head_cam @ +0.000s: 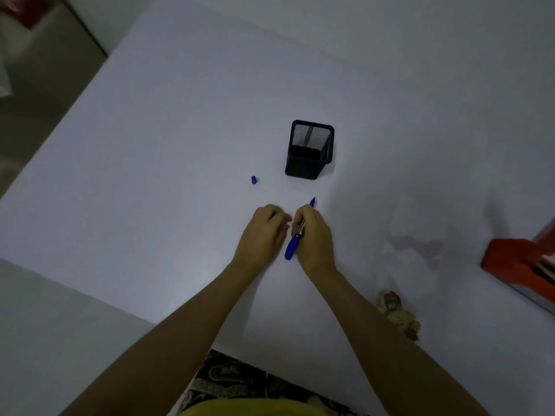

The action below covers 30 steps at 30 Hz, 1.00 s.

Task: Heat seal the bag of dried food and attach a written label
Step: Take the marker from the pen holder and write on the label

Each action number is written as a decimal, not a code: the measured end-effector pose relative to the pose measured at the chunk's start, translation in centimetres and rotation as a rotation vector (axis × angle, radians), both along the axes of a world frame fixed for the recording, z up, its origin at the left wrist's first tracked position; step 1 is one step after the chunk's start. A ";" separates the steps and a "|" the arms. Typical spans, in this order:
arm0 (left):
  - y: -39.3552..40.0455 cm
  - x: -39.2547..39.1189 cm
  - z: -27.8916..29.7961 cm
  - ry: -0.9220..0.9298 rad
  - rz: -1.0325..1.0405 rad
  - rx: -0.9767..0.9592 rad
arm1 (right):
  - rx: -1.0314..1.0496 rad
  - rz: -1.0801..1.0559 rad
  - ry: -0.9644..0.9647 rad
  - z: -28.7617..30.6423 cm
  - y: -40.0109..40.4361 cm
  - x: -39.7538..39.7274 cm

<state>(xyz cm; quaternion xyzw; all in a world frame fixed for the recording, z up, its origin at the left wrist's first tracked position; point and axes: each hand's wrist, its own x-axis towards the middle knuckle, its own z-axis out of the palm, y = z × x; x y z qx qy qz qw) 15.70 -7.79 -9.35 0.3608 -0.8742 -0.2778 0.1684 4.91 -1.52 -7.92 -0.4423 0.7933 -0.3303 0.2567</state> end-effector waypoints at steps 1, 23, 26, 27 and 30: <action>0.3 0.5 -0.3 -0.007 -0.050 -0.075 | -0.006 -0.001 -0.017 -0.2 0.0 -0.1; 2.2 2.2 -2.6 -0.106 -0.090 -0.269 | -0.293 -0.236 -0.150 -1.9 -3.0 -0.4; 2.2 2.1 -2.5 -0.107 -0.085 -0.278 | -0.265 -0.252 -0.194 -2.0 -3.0 -0.4; 2.3 2.1 -2.4 -0.110 -0.084 -0.286 | -0.259 -0.264 -0.200 -2.0 -3.0 -0.3; 2.2 2.2 -2.3 -0.115 -0.082 -0.296 | -0.259 -0.284 -0.197 -1.9 -3.1 -0.3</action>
